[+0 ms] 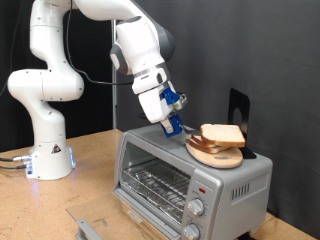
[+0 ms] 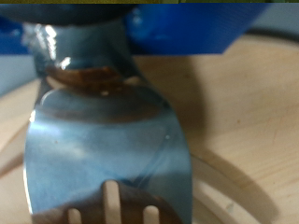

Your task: Make a piece of toast with the oven

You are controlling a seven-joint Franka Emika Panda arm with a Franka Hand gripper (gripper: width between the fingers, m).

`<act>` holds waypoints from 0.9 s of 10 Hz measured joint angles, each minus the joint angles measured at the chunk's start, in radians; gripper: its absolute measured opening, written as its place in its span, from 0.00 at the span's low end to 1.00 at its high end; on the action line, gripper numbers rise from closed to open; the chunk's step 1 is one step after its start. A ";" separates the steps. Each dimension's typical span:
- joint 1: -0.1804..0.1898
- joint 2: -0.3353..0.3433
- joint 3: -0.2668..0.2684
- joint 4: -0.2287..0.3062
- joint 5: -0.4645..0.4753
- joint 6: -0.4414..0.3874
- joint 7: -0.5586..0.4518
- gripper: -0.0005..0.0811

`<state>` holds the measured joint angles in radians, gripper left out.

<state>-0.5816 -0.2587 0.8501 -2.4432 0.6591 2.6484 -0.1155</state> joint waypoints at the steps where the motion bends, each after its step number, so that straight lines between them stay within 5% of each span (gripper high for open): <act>1: 0.000 0.005 0.006 0.000 -0.002 0.014 0.000 0.37; 9: -0.007 0.027 0.031 0.005 -0.041 0.049 0.028 0.34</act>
<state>-0.5883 -0.2315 0.8815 -2.4384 0.6183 2.6978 -0.0879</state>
